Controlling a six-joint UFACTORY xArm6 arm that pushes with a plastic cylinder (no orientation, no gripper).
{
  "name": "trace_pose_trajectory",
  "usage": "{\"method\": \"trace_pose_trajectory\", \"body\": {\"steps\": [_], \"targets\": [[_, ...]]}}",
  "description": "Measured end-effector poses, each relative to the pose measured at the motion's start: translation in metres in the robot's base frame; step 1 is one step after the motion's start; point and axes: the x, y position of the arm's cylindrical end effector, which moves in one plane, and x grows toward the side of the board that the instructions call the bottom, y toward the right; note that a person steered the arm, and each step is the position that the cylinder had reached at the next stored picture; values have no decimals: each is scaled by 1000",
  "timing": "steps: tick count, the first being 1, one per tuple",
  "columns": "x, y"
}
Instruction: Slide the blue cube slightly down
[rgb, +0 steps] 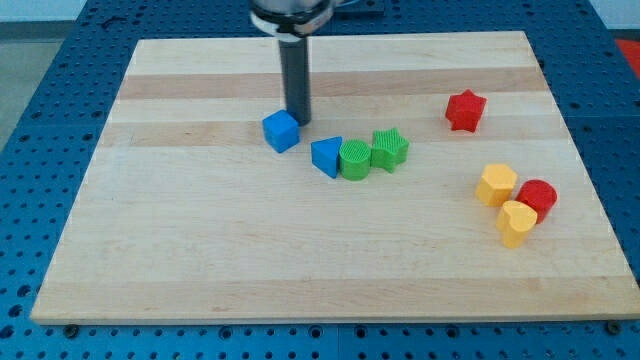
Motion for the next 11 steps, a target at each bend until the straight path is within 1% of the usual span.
{"method": "trace_pose_trajectory", "body": {"steps": [1, 3, 4, 5, 6, 7, 8, 9, 10, 11], "targets": [[9, -18], [50, -18], [37, -18], [21, -46], [25, -91], [43, -115], [69, -114], [94, -95], [109, -67], [109, -39]]}}
